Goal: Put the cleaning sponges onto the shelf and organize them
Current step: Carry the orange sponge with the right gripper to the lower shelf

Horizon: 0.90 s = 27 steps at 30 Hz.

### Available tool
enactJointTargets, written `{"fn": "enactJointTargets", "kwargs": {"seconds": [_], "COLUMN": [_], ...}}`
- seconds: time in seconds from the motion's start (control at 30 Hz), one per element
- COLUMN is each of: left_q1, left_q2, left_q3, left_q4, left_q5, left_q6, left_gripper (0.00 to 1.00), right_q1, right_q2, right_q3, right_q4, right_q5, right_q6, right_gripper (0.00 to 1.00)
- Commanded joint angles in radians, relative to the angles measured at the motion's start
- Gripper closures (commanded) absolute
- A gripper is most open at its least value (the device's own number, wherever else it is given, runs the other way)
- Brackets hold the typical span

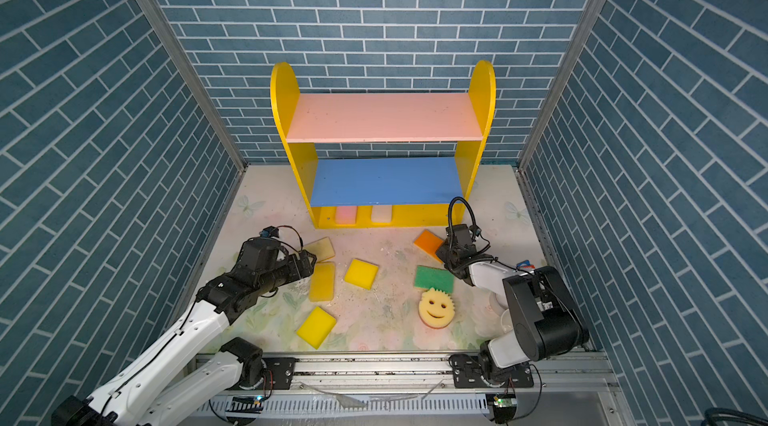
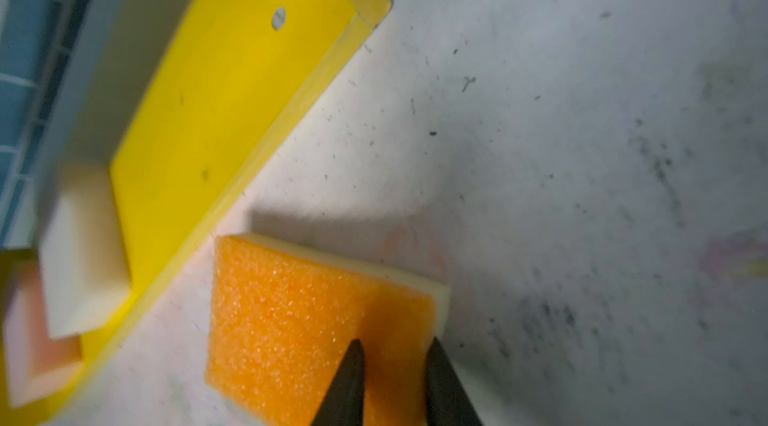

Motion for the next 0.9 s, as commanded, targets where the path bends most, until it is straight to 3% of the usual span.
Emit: {"fn": "enactJointTargets", "kwargs": {"seconds": [0.0, 0.33, 0.67, 0.87], "left_q1": [0.005, 0.007, 0.009, 0.008], "left_q2": [0.0, 0.053, 0.05, 0.068], "left_q3": [-0.018, -0.023, -0.053, -0.055], "left_q4": [-0.016, 0.047, 0.078, 0.107], "left_q5": [-0.019, 0.012, 0.054, 0.072], "left_q6": [-0.003, 0.012, -0.006, -0.017], "left_gripper": [0.07, 0.07, 0.07, 0.07], "right_q1": [0.022, 0.2, 0.242, 0.276], "right_q2": [0.019, -0.051, -0.07, -0.015], "right_q3": [-0.068, -0.065, -0.069, -0.064], "right_q4": [0.127, 0.14, 0.178, 0.307], "right_q5": [0.015, 0.296, 0.413, 0.57], "right_q6": [0.139, 0.292, 0.401, 0.511], "right_gripper": [0.97, 1.0, 1.0, 1.0]}}
